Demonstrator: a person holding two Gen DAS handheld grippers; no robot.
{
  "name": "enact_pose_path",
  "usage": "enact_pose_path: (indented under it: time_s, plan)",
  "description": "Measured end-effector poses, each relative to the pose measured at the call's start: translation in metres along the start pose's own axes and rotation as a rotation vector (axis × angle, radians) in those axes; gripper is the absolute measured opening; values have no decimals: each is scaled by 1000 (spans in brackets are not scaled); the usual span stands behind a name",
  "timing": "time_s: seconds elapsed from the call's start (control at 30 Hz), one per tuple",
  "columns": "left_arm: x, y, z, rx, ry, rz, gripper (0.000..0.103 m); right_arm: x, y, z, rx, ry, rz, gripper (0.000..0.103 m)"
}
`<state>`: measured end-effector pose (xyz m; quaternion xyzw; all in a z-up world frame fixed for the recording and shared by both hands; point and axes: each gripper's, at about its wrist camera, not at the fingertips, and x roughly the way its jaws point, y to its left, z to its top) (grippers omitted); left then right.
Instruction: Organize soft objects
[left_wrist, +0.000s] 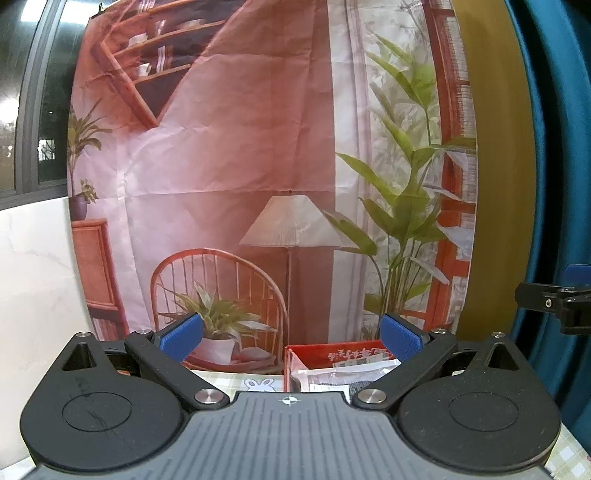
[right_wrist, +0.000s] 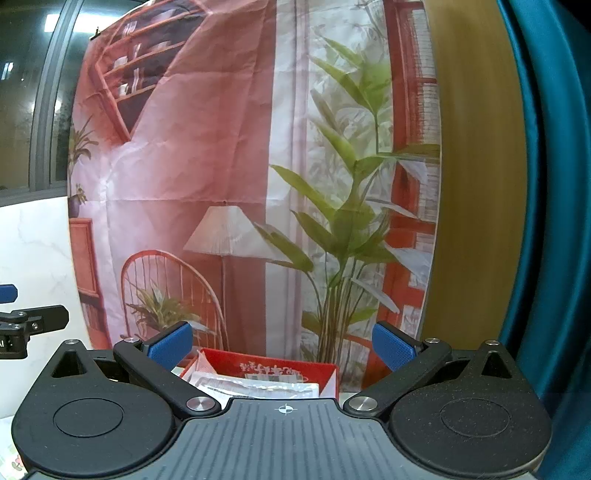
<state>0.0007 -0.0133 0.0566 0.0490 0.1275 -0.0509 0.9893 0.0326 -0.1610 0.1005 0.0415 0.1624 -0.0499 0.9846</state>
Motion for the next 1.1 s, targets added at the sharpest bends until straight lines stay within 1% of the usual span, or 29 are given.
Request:
enact_pose_path:
  time_s: [0.47, 0.83, 1.1]
  plan:
    - [0, 2, 1, 9, -7, 4, 103, 1, 1, 0, 3, -1, 4, 103]
    - [2, 6, 0, -4, 5, -6, 103, -1, 2, -1, -1, -1, -1, 103]
    - [-2, 5, -1, 5, -17, -6, 103, -1, 2, -1, -1, 0, -3, 103]
